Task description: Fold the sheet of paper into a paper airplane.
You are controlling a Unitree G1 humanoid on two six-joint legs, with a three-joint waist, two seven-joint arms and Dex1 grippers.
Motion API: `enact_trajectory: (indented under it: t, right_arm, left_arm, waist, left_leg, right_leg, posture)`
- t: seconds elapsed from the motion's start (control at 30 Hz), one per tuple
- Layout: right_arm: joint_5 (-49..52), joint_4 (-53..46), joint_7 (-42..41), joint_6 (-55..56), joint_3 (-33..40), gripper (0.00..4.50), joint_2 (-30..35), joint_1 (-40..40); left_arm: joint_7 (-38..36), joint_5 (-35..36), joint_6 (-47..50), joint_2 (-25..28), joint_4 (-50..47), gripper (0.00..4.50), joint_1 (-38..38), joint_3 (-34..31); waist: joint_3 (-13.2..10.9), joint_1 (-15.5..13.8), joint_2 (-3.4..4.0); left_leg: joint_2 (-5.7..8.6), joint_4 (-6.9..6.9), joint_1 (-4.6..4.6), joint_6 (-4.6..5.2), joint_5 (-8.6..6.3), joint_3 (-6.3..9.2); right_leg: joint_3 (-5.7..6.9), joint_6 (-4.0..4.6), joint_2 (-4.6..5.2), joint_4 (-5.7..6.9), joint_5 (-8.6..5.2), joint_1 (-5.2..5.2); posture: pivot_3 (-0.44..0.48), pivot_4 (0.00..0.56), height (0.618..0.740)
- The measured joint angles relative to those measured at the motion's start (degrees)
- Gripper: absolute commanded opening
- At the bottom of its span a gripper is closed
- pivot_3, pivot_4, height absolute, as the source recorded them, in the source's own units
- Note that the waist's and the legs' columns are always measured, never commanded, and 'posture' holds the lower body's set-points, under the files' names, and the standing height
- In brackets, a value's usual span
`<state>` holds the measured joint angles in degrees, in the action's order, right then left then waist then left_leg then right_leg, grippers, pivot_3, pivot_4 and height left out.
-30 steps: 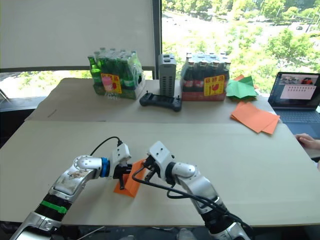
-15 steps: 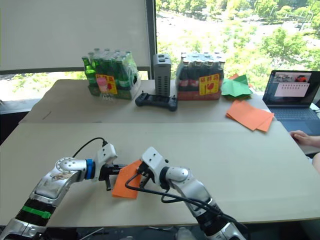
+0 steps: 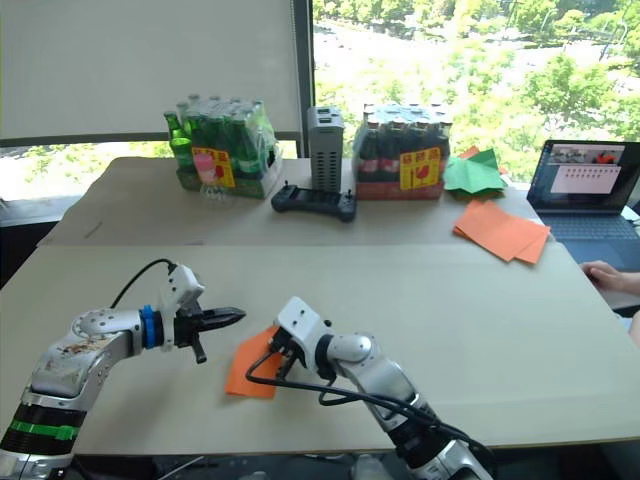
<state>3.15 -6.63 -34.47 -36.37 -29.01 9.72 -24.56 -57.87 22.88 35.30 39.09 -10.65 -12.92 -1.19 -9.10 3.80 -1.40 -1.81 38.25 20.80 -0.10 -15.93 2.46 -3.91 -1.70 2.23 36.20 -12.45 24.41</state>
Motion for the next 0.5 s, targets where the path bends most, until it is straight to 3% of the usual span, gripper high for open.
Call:
enact_trajectory:
  t: [0.17, 0.5]
  right_arm:
    - [-0.3, -0.2, -0.4, 0.0, -0.1, 0.00, 0.6, 0.0]
    - [0.5, 1.2, -2.3, 1.4, 2.1, 0.00, 0.8, -0.5]
  left_arm:
    - [-0.4, -2.2, -3.0, 0.0, 2.1, 0.01, 4.2, 3.6]
    - [-2.0, -5.5, -13.0, -0.1, 7.1, 0.01, 2.6, 7.2]
  waist:
    - [0.0, -0.1, 0.00]
    - [0.0, -0.7, 0.01]
  left_leg:
    - [0.00, 0.00, -0.06, -0.02, 0.01, 0.02]
    - [0.01, 0.00, -0.19, -0.03, 0.02, 0.00]
  right_leg:
    - [0.03, 0.05, -0.01, 0.06, 0.03, -0.02]
    - [0.04, 0.04, -0.01, 0.03, 0.03, -0.16]
  posture:
    - [0.000, 0.150, 0.733]
    - [0.000, 0.150, 0.733]
